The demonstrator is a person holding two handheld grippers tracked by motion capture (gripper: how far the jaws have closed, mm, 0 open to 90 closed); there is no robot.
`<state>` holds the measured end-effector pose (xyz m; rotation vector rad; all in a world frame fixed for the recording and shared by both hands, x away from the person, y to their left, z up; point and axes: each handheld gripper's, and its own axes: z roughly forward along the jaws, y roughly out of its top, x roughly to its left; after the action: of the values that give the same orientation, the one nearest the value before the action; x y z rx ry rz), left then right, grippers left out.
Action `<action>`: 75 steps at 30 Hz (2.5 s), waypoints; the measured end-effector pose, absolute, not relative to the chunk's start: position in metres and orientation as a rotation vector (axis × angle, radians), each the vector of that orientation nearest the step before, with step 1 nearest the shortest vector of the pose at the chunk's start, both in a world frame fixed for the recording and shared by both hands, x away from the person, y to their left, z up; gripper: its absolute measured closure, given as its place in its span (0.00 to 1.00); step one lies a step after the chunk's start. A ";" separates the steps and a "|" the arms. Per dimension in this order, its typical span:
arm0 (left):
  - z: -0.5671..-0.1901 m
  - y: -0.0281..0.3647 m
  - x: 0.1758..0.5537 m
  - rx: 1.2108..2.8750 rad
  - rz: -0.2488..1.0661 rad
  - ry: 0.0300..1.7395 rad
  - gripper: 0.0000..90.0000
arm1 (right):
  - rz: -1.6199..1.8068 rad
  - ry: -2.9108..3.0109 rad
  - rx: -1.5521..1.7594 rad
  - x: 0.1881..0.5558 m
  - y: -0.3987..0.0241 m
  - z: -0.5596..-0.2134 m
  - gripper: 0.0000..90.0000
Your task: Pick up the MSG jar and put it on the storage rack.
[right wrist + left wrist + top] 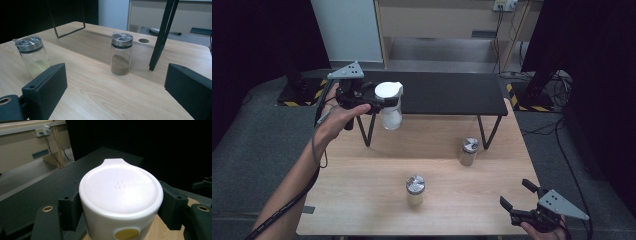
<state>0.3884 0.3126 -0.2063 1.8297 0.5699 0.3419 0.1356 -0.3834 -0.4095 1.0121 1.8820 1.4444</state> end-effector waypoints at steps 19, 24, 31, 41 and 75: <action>-0.186 0.294 0.412 1.808 0.475 0.751 0.33 | 1.457 1.877 1.017 0.136 -0.385 -0.411 0.06; -0.187 0.290 0.421 1.797 0.496 0.798 0.33 | 1.463 1.875 1.020 0.136 -0.386 -0.411 0.06; -0.193 0.286 0.431 1.784 0.521 0.859 0.33 | 1.466 1.874 1.023 0.136 -0.387 -0.411 0.06; -0.202 0.283 0.439 1.768 0.550 0.917 0.33 | 1.468 1.872 1.023 0.136 -0.387 -0.412 0.06; -0.209 0.281 0.442 1.767 0.574 0.914 0.33 | 1.473 1.873 1.027 0.137 -0.388 -0.412 0.06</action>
<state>0.4422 0.2807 -0.2090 1.7673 0.9143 0.5740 0.1370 -0.3878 -0.4122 1.0267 1.8735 1.4731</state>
